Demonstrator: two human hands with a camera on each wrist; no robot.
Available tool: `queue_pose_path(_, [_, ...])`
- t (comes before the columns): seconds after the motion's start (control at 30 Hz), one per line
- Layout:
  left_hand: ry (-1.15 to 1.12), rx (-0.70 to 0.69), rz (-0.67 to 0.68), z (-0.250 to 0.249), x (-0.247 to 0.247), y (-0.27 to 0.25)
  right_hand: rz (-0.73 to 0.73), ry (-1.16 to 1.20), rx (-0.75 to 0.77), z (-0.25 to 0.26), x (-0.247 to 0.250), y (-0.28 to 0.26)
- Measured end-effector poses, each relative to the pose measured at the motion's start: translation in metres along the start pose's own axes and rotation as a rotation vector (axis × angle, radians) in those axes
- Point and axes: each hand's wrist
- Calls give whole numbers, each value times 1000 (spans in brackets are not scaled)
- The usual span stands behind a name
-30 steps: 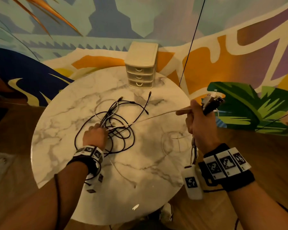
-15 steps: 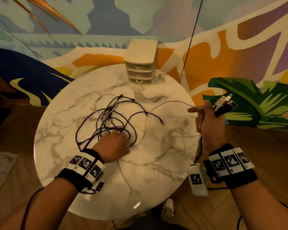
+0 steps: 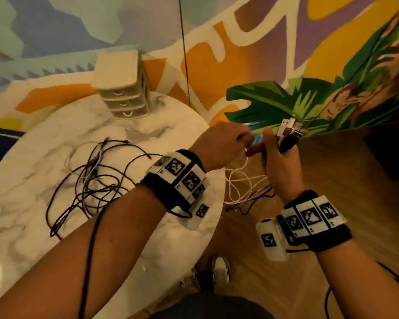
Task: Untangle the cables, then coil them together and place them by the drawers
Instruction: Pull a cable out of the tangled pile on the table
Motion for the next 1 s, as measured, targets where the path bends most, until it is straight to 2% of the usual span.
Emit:
queue_pose_path(0.07, [-50, -30, -230, -5, 8, 16, -73, -87, 15, -11, 27, 3])
queue_pose_path(0.13, [-194, -22, -397, -9, 20, 31, -144, -151, -22, -26, 52, 5])
queue_pose_path(0.2, [-357, -11, -498, -11, 25, 40, -205, -201, -106, -40, 74, 7])
queue_pose_path(0.27, [-491, 39, -540, -4, 18, 38, -224, -244, -177, -50, 89, 7])
queue_pose_path(0.33, [-596, 131, -445, 11, -17, 29, -266, -243, -215, -55, 107, 7])
queue_pose_path(0.37, [-639, 205, -328, 19, -41, 22, -295, -244, -221, -55, 116, 6])
queue_pose_path(0.43, [-658, 407, 0, 42, -91, 0, -330, -248, -211, -51, 129, 3])
queue_pose_path(0.5, [-531, 548, 291, 66, -135, -21, -350, -239, -190, -45, 141, -1])
queue_pose_path(0.53, [-426, 558, 381, 74, -150, -28, -358, -240, -178, -43, 147, -2])
queue_pose_path(0.6, [-198, 526, 425, 84, -170, -35, -353, -254, -161, -39, 155, -5])
queue_pose_path(0.67, [-107, 454, 359, 76, -182, -26, -333, -260, -154, -38, 159, -6])
queue_pose_path(0.73, [-205, 318, 303, 53, -186, -9, -303, -285, -139, -38, 161, -7])
queue_pose_path(0.83, [-435, -31, 247, -2, -175, 21, -256, -298, -105, -35, 159, -8])
queue_pose_path(0.9, [-501, -194, 250, -42, -165, 42, -225, -246, -83, -29, 156, -8])
queue_pose_path(0.93, [-573, -217, 271, -62, -159, 51, -212, -222, -71, -26, 153, -8])
queue_pose_path(1.0, [-801, -175, 337, -87, -148, 66, -227, -233, -22, -20, 151, -6])
Point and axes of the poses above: each hand's wrist, its own y-axis towards the middle knuckle, its own x-axis out of the back of the hand, z = x × y, and after that the axes turned 12 degrees about -x, right-handed
